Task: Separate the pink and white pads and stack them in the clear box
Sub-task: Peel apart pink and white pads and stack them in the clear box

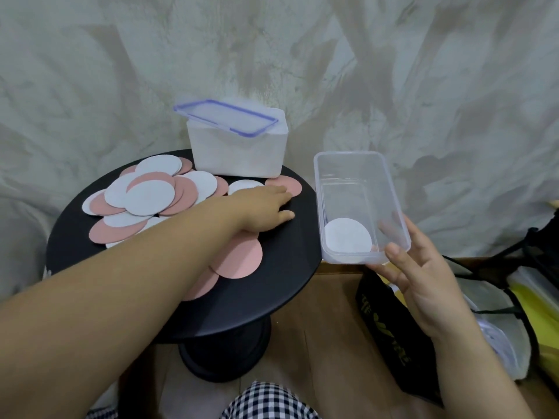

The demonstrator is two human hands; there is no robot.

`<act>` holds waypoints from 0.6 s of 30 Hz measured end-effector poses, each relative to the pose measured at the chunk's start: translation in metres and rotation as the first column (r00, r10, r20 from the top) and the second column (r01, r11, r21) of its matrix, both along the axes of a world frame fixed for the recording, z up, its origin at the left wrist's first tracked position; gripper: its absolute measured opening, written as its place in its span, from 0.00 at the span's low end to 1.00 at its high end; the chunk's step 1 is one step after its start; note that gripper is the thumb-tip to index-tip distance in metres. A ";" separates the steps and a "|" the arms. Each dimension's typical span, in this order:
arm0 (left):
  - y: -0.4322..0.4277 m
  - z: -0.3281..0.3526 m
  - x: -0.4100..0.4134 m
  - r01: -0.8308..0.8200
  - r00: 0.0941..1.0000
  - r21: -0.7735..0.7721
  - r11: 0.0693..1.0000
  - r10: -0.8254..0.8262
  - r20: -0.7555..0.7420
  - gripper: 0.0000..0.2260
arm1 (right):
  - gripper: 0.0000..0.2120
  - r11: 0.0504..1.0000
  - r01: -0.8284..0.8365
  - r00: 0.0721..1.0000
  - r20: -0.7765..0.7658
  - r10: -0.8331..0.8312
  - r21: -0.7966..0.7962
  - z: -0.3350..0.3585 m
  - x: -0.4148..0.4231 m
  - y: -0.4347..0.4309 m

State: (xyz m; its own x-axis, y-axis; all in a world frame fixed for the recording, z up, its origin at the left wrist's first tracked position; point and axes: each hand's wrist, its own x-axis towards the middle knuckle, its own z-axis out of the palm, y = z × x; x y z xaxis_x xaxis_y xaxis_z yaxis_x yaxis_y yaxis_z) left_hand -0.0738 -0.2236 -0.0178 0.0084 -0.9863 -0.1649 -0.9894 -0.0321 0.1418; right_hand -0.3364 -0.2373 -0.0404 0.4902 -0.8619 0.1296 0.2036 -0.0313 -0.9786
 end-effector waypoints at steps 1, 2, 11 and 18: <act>0.002 0.001 0.001 0.005 1.000 0.001 1.000 -0.005 0.017 0.20 | 0.41 1.000 0.001 1.000 -0.004 -0.001 0.003 0.000 -0.001 -0.001; 0.008 0.003 0.000 0.013 0.999 -0.025 1.000 -0.012 0.037 0.18 | 0.41 1.000 0.002 1.000 -0.007 -0.002 0.004 -0.001 -0.002 -0.002; 0.053 0.001 0.000 0.132 0.988 -0.060 0.989 -0.126 0.083 0.21 | 0.37 1.000 -0.015 1.000 0.000 0.015 -0.002 0.003 0.000 0.004; 0.074 0.008 0.006 -0.045 0.999 -0.199 0.979 0.046 -0.003 0.17 | 0.32 1.000 -0.021 0.999 -0.033 0.021 -0.003 0.005 0.002 0.013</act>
